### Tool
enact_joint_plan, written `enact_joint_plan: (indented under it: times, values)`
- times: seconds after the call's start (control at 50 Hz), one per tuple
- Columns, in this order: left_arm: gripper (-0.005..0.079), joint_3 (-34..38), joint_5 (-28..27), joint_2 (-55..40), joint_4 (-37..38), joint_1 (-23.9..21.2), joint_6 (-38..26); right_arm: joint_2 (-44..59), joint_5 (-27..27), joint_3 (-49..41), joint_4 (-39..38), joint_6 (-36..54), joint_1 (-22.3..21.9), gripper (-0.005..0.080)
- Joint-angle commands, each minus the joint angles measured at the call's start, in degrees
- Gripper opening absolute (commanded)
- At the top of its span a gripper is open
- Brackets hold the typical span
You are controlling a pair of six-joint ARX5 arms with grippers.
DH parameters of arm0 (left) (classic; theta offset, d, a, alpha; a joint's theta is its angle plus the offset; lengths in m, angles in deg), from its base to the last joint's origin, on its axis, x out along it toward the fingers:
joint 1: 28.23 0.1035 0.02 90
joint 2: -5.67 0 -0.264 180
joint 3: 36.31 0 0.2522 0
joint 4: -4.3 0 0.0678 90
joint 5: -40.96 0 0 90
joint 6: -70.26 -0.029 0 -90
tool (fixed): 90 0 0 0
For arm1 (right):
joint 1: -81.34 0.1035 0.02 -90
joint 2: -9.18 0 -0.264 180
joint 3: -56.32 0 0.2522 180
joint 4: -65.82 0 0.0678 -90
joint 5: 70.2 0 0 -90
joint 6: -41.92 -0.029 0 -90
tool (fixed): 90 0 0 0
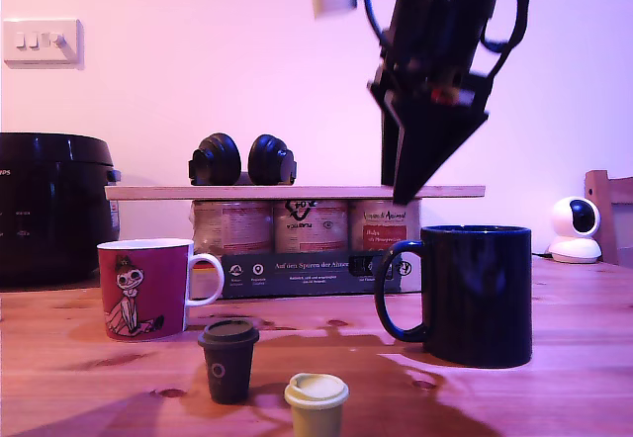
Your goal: Pick up the blue coffee cup and place it on the shelf behind you
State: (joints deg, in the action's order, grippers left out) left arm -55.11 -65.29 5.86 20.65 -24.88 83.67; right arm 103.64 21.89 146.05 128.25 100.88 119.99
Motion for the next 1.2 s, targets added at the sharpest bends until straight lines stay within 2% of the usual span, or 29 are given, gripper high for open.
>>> enact_joint_plan:
  times: [0.0,0.64,1.06,1.18]
  values:
    - [-0.0020,0.07,0.00,0.55,-0.39,-0.26,0.28,2.84,-0.22,0.04,-0.09,0.70,-0.11,0.0405]
    - [-0.0020,0.07,0.04,0.55,1.27,-0.26,0.15,7.34,0.39,0.04,-2.78,4.26,-3.82,0.0404]
    - [-0.0020,0.07,0.02,0.55,1.25,-0.26,0.15,10.84,-0.42,0.04,-2.99,4.50,-3.80,0.0402]
    - [-0.0020,0.07,0.02,0.55,1.27,-0.26,0.17,11.04,-0.42,0.04,-3.17,4.94,-3.80,0.0318]
